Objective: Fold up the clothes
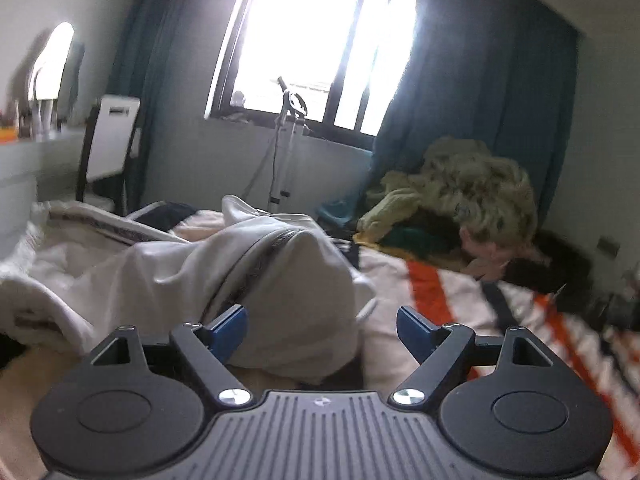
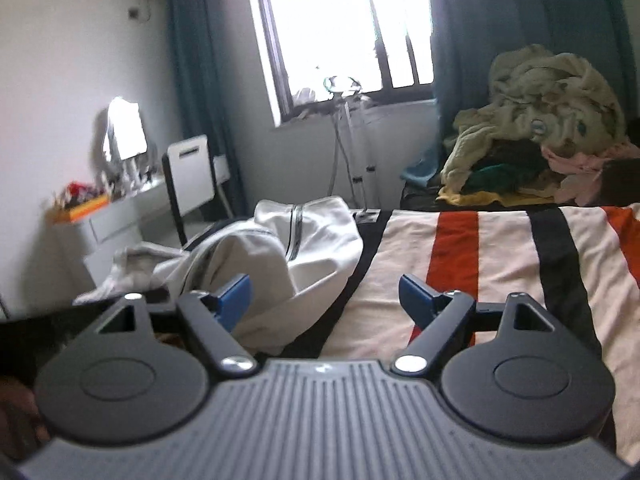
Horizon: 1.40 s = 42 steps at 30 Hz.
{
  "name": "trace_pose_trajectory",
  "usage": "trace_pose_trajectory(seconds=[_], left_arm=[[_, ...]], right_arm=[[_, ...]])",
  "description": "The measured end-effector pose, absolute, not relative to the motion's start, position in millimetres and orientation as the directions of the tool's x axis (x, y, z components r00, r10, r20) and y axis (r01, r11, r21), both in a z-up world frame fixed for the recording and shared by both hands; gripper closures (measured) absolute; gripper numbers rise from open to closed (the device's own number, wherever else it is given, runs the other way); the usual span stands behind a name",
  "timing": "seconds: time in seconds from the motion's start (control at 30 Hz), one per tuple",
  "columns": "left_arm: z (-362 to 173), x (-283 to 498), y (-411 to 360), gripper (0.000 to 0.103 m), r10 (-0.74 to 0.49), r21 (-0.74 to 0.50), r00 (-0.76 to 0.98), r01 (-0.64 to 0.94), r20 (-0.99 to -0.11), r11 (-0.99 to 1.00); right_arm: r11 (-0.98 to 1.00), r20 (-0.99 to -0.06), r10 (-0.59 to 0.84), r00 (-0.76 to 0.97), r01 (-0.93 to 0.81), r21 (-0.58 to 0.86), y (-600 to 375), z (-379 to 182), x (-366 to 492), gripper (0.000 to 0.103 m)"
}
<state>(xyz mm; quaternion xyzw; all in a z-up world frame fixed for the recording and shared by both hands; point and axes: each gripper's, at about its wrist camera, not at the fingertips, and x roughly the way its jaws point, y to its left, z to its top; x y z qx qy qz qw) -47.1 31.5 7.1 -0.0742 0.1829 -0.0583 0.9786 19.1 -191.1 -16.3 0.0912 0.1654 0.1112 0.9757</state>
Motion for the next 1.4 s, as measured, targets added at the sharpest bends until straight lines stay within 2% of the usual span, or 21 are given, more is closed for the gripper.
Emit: trace_pose_trajectory(seconds=[0.27,0.43,0.5,0.6,0.7,0.77,0.83,0.87,0.93,1.0,1.03,1.07,1.1,1.17,1.23,1.3,1.4], left_arm=[[-8.9,-19.8,61.7,0.018,-0.143,-0.169,0.920,0.086,-0.365,0.982],[2.8,35.6,66.5,0.017,-0.184,-0.190,0.920,0.123,-0.347,0.974],[7.6,57.8,68.5,0.014,-0.200,-0.199,0.919,0.138,-0.340,0.970],[26.3,113.2,71.4,0.013,-0.175,-0.194,0.925,0.113,-0.338,0.974],[35.0,178.2,70.4,0.010,-0.113,-0.147,0.909,0.057,-0.402,0.987],[30.1,218.7,75.0,0.011,-0.102,-0.170,0.866,0.020,-0.489,0.985],[23.7,252.0,79.3,0.018,-0.103,-0.188,0.820,-0.006,-0.563,0.982],[19.7,264.8,81.2,0.025,-0.109,-0.196,0.797,-0.012,-0.594,0.980],[12.9,277.7,84.9,0.030,-0.133,-0.223,0.764,-0.014,-0.631,0.975],[7.6,278.9,91.1,0.054,-0.194,-0.293,0.733,-0.007,-0.651,0.956],[5.2,278.5,94.1,0.062,-0.223,-0.327,0.718,-0.007,-0.659,0.945],[5.4,272.9,94.1,0.083,-0.226,-0.325,0.716,-0.001,-0.660,0.946],[8.1,260.3,92.1,0.091,-0.221,-0.313,0.733,0.011,-0.644,0.950],[13.9,234.5,88.0,0.095,-0.211,-0.289,0.765,0.033,-0.609,0.957],[25.9,190.5,68.8,0.099,-0.176,-0.207,0.822,0.072,-0.541,0.976],[32.7,142.2,55.9,0.099,-0.198,-0.184,0.860,0.124,-0.471,0.975],[15.8,78.4,46.4,0.099,-0.220,-0.206,0.860,0.138,-0.460,0.969]], right_arm=[[0.964,-0.335,0.210,0.918,-0.138,0.228,-195.9,-12.9,21.2,0.020],[0.962,-0.351,0.189,0.917,-0.102,0.252,-206.2,-18.0,24.9,0.020],[0.964,-0.371,0.166,0.914,-0.070,0.258,-211.5,-22.6,30.0,0.020],[0.963,-0.403,0.147,0.903,-0.038,0.267,-219.8,-33.0,40.9,0.020],[0.961,-0.434,0.129,0.891,-0.005,0.275,-228.1,-43.4,51.7,0.020],[0.956,-0.458,0.125,0.880,0.016,0.291,-234.1,-51.1,61.3,0.020],[0.948,-0.481,0.124,0.868,0.039,0.316,-240.2,-58.3,72.5,0.020],[0.944,-0.487,0.125,0.865,0.047,0.326,-242.6,-61.2,77.6,0.020],[0.936,-0.498,0.128,0.858,0.062,0.346,-247.2,-67.0,88.0,0.020],[0.931,-0.510,0.126,0.851,0.076,0.357,-250.6,-72.6,98.2,0.020],[0.931,-0.517,0.123,0.847,0.082,0.356,-251.2,-74.8,102.0,0.020],[0.931,-0.522,0.120,0.844,0.087,0.354,-251.7,-76.8,105.7,0.020],[0.934,-0.522,0.118,0.845,0.085,0.348,-251.5,-77.8,108.0,0.020],[0.938,-0.523,0.116,0.845,0.079,0.336,-250.4,-79.1,111.3,0.020],[0.939,-0.520,0.118,0.846,0.075,0.335,-249.9,-79.3,111.7,0.020],[0.937,-0.513,0.126,0.849,0.069,0.343,-250.4,-77.9,108.8,0.020],[0.937,-0.503,0.128,0.855,0.063,0.344,-250.4,-73.9,101.9,0.020]])
